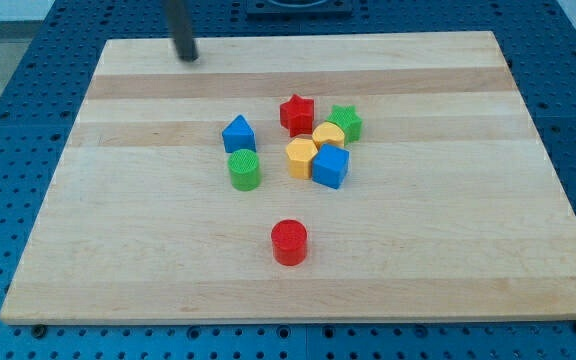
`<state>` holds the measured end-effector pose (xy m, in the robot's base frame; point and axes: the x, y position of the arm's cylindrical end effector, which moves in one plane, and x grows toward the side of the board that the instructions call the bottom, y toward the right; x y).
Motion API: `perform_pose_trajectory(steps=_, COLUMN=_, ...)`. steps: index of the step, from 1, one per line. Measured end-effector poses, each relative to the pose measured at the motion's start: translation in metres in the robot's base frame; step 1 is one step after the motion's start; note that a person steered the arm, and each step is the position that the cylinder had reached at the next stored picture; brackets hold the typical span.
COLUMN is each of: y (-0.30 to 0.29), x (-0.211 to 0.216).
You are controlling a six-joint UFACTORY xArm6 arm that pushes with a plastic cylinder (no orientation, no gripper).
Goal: Push the green circle towards top diagonal to the red circle
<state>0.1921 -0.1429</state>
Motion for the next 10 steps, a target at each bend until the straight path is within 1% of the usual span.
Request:
perform_pose_trajectory(steps=1, y=0.001, x=0.003)
perform_pose_trajectory(steps=2, y=-0.002, x=0.073)
perform_pose_trajectory(steps=3, y=-0.001, x=0.086)
perform_pose_trajectory(steps=4, y=0.023, x=0.127)
perform_pose_trajectory(steps=5, y=0.048, x=0.094)
perform_pose_trajectory(steps=6, y=0.06, x=0.11)
perform_pose_trajectory(steps=7, y=0.072, x=0.137)
perform_pose_trajectory(steps=9, y=0.072, x=0.139)
perform_pose_trajectory(steps=10, y=0.072, x=0.168)
